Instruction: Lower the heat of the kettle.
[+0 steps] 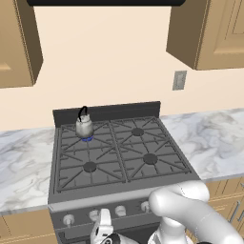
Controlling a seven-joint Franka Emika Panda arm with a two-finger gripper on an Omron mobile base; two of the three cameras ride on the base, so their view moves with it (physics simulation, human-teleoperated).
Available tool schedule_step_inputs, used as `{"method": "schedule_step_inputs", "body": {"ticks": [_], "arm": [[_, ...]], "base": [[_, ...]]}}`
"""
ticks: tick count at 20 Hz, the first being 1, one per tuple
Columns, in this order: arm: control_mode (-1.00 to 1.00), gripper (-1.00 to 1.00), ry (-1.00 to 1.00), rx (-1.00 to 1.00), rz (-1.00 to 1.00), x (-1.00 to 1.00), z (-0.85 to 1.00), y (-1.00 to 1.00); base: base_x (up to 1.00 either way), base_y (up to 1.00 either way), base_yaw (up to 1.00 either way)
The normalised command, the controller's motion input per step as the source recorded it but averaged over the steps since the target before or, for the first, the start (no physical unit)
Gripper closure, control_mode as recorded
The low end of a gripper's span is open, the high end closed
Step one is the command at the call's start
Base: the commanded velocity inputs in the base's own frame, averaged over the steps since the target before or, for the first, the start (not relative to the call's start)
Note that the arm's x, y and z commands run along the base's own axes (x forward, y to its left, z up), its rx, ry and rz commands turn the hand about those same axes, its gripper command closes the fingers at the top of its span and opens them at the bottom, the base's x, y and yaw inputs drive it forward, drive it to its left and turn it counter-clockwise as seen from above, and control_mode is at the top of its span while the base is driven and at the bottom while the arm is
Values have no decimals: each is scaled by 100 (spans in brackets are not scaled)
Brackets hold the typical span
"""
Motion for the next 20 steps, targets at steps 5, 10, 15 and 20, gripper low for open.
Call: {"method": "schedule_step_inputs", "body": {"ticks": [5,10,15,20], "arm": [[-100,100,-1,29,-6,0,14,0],[-100,100,-2,28,-6,0,19,0],[-100,100,0,28,-7,0,27,1],[-100,100,0,25,-7,0,38,4]], "base": [[0,0,0],[0,0,0],[0,0,0],[0,0,0]]}}
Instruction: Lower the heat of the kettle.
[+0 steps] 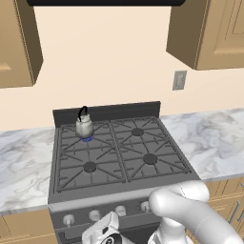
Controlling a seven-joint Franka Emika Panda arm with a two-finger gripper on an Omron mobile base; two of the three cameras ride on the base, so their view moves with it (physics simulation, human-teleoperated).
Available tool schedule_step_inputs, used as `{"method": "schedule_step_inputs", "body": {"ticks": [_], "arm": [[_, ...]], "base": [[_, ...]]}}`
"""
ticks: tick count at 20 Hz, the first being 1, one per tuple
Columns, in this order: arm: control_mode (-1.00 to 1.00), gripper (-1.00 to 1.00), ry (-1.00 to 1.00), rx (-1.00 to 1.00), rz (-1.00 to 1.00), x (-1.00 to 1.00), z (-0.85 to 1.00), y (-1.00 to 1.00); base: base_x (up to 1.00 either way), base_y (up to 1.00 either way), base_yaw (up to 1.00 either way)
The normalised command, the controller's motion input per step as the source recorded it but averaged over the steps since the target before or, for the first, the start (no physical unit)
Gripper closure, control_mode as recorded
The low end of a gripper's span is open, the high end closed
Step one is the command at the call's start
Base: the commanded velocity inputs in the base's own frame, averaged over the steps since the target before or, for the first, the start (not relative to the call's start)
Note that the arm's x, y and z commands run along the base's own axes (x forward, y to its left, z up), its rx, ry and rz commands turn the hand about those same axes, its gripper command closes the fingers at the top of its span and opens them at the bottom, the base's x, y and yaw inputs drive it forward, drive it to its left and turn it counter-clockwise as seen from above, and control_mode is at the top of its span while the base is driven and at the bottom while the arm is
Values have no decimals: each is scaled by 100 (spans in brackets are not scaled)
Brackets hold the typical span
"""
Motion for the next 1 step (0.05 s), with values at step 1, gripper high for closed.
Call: {"method": "schedule_step_inputs", "body": {"ticks": [1], "arm": [[-100,100,0,21,-5,0,48,0]], "base": [[0,0,0]]}}
